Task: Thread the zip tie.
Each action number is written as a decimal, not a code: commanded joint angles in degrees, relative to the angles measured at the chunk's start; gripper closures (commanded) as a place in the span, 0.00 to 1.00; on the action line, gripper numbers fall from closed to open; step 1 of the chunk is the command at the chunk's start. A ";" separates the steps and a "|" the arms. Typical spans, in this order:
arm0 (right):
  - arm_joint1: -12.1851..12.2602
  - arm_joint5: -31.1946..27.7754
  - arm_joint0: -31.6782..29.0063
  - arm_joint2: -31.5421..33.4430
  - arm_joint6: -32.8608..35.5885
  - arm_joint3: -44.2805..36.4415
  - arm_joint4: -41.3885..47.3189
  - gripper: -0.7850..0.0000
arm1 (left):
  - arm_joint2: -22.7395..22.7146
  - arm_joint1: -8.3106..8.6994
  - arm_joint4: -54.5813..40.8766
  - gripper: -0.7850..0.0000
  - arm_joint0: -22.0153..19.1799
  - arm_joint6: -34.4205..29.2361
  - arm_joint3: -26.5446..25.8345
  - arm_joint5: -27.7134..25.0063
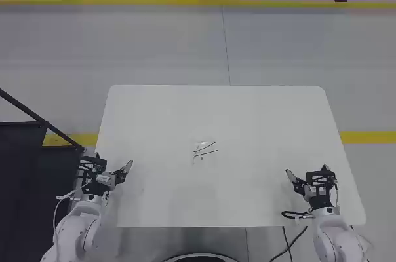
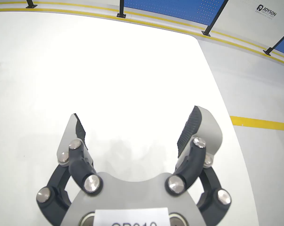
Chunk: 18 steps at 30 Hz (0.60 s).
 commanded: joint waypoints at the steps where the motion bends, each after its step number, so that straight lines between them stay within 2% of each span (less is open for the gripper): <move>1: 0.00 0.00 0.00 0.00 0.00 0.00 0.00 0.00 | 0.00 0.00 0.00 0.00 0.00 0.00 0.00 0.00; 8: -0.03 -0.60 0.07 -0.24 -0.17 -0.19 0.43 0.00 | 0.23 -0.02 -0.37 0.00 -0.05 1.00 -0.18 -1.55; 12: 0.17 -10.25 1.53 0.31 2.19 -0.41 7.40 0.00 | -0.64 0.08 -1.92 0.00 0.22 3.39 0.21 -5.83; 18: 0.85 -24.48 4.85 2.27 12.60 -0.47 20.31 0.00 | -2.52 0.15 -9.31 0.00 -0.27 3.25 0.39 -12.07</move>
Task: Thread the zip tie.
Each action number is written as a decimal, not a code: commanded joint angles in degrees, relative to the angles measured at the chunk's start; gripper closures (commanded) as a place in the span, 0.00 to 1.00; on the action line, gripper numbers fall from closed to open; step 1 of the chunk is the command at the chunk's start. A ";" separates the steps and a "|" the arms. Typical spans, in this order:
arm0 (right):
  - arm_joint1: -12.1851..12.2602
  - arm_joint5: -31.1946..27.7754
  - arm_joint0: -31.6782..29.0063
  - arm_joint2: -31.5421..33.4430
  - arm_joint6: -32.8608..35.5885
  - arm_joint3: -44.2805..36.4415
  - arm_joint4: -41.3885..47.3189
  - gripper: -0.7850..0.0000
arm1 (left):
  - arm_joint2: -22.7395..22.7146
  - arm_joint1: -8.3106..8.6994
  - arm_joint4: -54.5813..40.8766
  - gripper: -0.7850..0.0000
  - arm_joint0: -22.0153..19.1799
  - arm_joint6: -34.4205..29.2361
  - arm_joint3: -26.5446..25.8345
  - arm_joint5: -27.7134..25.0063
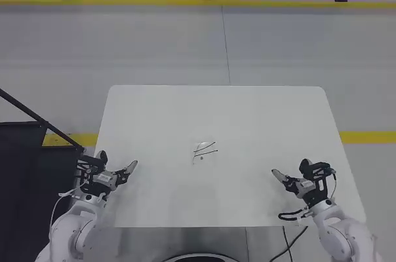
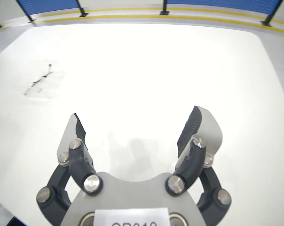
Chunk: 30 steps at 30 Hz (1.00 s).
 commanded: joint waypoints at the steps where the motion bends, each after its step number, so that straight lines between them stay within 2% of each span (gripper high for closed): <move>1: 0.19 -4.01 1.18 0.23 3.72 0.29 4.74 0.00 | -0.52 0.02 -2.10 0.00 -0.17 -0.47 -0.15 -1.64; 6: 0.65 -11.14 5.98 -1.77 14.53 2.31 15.18 0.00 | -1.21 0.06 -4.76 0.00 -0.29 -1.35 -0.85 -4.19; 14: 1.04 -16.20 16.39 -8.22 29.34 8.42 29.34 0.00 | -1.45 0.11 -5.88 0.00 0.05 -2.65 -1.86 -6.70; 23: 1.04 -16.20 16.39 -8.22 29.34 8.42 29.34 0.00 | -1.45 0.11 -5.88 0.00 0.05 -2.65 -1.86 -6.70; 25: 1.23 -18.99 16.07 -9.39 30.67 7.39 25.83 0.00 | -1.45 0.11 -5.88 0.00 0.05 -2.65 -1.86 -6.70; 27: 1.04 -16.06 16.72 -9.87 27.85 7.52 25.66 0.00 | -0.58 -0.01 -8.47 0.00 -0.28 -3.80 -1.85 -7.42; 30: 0.73 -14.80 18.21 -12.44 27.32 9.10 28.93 0.00 | -0.32 -0.09 -12.72 0.00 -1.77 -7.10 -1.74 -7.40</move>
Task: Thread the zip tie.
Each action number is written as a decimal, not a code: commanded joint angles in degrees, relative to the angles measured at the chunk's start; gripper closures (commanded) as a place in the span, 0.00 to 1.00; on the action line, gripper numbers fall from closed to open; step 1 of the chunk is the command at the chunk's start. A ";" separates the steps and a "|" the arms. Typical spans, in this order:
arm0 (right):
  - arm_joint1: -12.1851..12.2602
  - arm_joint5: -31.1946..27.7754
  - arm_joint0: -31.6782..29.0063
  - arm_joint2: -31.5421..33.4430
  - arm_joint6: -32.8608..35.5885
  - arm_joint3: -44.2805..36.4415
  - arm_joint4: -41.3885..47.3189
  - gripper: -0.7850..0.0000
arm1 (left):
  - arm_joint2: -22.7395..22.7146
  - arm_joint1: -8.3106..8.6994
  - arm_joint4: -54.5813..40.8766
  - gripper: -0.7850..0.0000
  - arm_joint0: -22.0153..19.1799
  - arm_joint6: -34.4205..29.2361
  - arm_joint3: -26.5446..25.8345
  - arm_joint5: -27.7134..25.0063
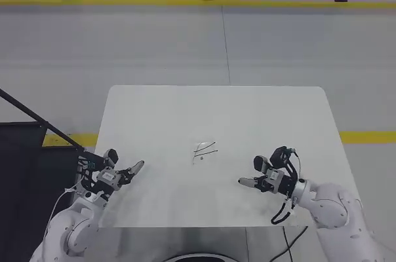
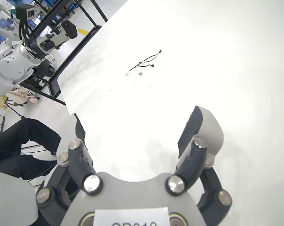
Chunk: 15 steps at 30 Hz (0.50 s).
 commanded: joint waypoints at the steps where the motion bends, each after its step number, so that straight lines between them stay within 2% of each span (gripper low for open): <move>1: -0.16 1.83 1.88 -1.73 0.83 1.57 4.52 0.00 | 0.18 -0.06 -2.87 0.00 -1.05 -2.47 0.02 0.59; 4: -0.43 4.15 6.35 -4.31 4.64 5.31 9.99 0.00 | 0.09 -0.06 -7.81 0.00 -2.23 -6.82 0.26 0.45; 9: -1.05 4.52 15.56 -9.50 13.37 14.49 20.31 0.00 | -0.84 0.14 -15.69 0.00 -3.52 -13.98 1.09 -0.83; 15: -2.35 6.70 24.35 -15.45 17.40 24.66 24.70 0.05 | -2.07 0.45 -20.22 0.00 -4.34 -19.11 1.61 -0.96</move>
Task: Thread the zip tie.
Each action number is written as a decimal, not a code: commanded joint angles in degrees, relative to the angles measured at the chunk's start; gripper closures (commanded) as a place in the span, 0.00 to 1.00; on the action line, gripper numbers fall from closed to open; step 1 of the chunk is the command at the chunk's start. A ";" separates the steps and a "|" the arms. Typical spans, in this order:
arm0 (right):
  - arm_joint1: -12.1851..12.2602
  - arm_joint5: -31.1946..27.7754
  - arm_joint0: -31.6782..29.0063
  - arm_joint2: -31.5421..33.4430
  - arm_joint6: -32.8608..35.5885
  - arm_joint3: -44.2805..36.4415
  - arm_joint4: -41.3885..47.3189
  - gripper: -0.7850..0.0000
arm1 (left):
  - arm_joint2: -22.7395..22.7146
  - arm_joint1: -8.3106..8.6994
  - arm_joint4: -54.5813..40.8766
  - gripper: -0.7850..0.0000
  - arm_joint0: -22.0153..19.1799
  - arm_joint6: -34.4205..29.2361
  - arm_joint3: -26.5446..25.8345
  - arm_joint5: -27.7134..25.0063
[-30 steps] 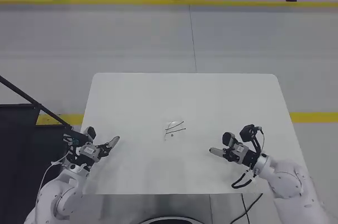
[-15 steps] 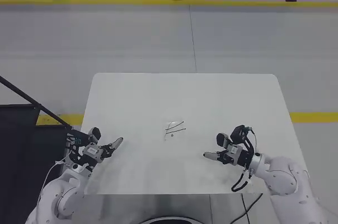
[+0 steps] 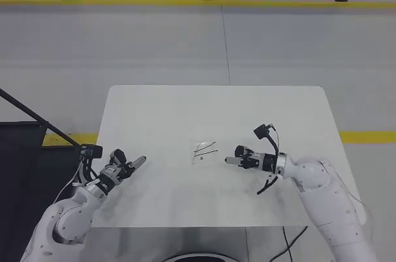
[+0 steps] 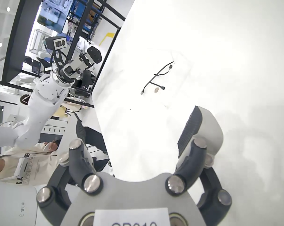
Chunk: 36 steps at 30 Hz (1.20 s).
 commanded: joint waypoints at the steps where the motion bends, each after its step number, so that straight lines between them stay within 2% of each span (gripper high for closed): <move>1: -0.37 -0.05 2.35 -1.62 0.55 2.98 0.49 0.06 | -0.28 0.05 0.08 0.00 -0.08 -0.53 -0.08 0.65; 6: -1.34 0.33 6.65 -5.10 0.80 8.72 0.94 0.20 | -0.28 0.05 0.08 0.00 -0.08 -0.53 -0.08 0.65; 8: -1.74 0.54 8.06 -6.45 0.53 10.23 0.65 0.29 | -0.28 0.05 0.08 0.00 -0.08 -0.53 -0.08 0.65; 14: -2.84 1.05 11.24 -9.73 0.14 13.93 0.68 0.42 | -0.28 0.05 0.08 0.00 -0.08 -0.53 -0.08 0.65; 16: -3.16 1.17 12.07 -10.63 0.16 14.91 0.73 0.56 | -0.28 0.05 0.08 0.00 -0.08 -0.53 -0.08 0.65; 17: -3.32 1.26 12.46 -11.03 0.11 15.43 0.83 0.60 | -0.28 0.05 0.08 0.00 -0.08 -0.53 -0.08 0.65; 28: -4.66 2.64 15.82 -14.00 0.15 20.08 1.94 0.60 | -0.28 0.05 0.08 0.00 -0.08 -0.53 -0.08 0.65; 32: -5.00 2.71 16.54 -14.52 0.08 21.27 2.70 0.70 | -0.28 0.05 0.08 0.00 -0.08 -0.53 -0.08 0.65; 36: -5.32 2.60 17.05 -15.09 0.32 21.94 3.38 0.73 | -0.28 0.05 0.08 0.00 -0.08 -0.53 -0.08 0.65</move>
